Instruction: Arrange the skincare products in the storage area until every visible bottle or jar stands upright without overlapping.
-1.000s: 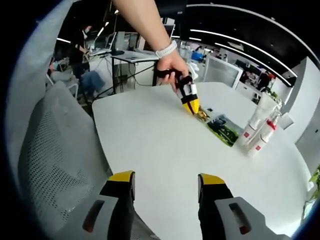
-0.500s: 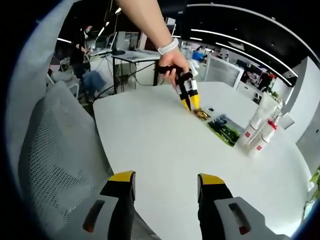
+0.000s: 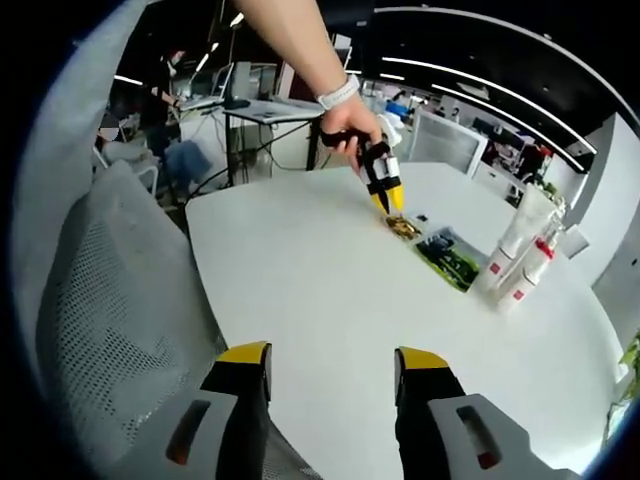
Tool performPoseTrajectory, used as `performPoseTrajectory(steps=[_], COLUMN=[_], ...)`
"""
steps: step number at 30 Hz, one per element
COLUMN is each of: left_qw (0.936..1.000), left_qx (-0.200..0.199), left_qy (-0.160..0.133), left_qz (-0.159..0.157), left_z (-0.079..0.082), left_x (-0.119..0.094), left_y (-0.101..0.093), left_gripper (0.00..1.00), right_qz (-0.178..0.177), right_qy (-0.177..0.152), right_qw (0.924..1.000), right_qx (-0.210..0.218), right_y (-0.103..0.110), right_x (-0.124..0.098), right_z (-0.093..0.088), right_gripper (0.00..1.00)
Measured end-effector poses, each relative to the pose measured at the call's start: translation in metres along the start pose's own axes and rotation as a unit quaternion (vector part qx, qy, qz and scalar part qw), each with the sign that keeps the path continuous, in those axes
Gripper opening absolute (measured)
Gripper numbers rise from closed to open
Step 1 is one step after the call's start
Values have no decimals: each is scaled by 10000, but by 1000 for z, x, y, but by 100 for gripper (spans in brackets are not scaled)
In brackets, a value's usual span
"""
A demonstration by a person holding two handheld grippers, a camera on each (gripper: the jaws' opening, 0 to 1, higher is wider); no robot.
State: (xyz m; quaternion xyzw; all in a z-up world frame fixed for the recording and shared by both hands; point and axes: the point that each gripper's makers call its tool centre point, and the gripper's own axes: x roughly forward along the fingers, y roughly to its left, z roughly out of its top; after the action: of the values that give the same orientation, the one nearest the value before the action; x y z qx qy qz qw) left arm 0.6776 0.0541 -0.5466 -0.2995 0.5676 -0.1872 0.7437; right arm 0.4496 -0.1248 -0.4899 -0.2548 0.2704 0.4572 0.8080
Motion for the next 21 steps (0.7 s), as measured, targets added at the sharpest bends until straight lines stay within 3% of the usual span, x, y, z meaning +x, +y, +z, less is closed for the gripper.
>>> performPoseTrajectory(steps=[21], left_qw=[9999], left_qx=[148], left_qy=[29], left_qz=[20], left_z=[-1], left_x=[7], left_y=[-4], left_gripper=[10], right_qz=[-13], right_qy=[50], right_qw=[10000], right_qx=[3], right_y=[-1], right_x=[0], right_z=[-2], right_gripper=[45])
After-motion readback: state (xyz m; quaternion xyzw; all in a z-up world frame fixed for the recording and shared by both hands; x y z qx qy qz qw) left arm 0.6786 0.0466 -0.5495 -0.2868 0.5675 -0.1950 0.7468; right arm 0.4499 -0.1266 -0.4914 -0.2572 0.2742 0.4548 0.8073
